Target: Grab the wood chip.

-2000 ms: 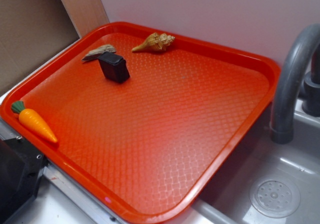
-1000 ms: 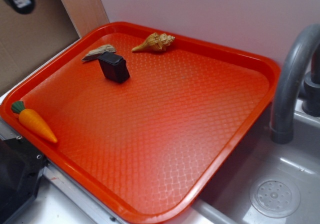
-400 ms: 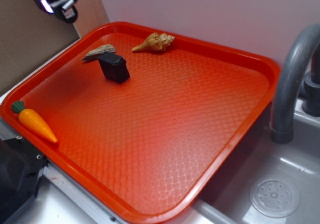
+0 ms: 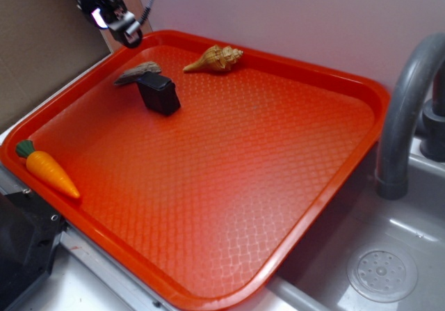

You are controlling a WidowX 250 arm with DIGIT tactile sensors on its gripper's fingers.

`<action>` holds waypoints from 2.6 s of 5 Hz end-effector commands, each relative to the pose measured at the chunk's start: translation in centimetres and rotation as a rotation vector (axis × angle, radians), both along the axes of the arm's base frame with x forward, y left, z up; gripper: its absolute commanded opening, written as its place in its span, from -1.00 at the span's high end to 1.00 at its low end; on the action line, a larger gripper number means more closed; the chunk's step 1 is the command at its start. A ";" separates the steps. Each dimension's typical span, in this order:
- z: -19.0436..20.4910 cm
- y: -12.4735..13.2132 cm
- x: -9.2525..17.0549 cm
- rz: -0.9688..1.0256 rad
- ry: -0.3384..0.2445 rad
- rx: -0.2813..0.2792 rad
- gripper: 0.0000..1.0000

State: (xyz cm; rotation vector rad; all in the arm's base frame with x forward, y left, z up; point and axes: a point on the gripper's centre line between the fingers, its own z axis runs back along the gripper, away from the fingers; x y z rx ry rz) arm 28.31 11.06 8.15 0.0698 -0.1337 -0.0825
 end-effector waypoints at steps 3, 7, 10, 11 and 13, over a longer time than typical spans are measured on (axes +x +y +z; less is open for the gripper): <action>-6.4 1.4 2.1 -0.154 0.088 -0.057 -1.00; -6.1 0.4 0.8 -0.196 0.106 -0.034 1.00; 5.7 -4.2 -0.9 -0.039 0.012 -0.027 1.00; 9.7 -6.9 -3.0 -0.014 -0.028 -0.033 1.00; 13.7 -10.1 -5.6 0.075 -0.004 -0.152 1.00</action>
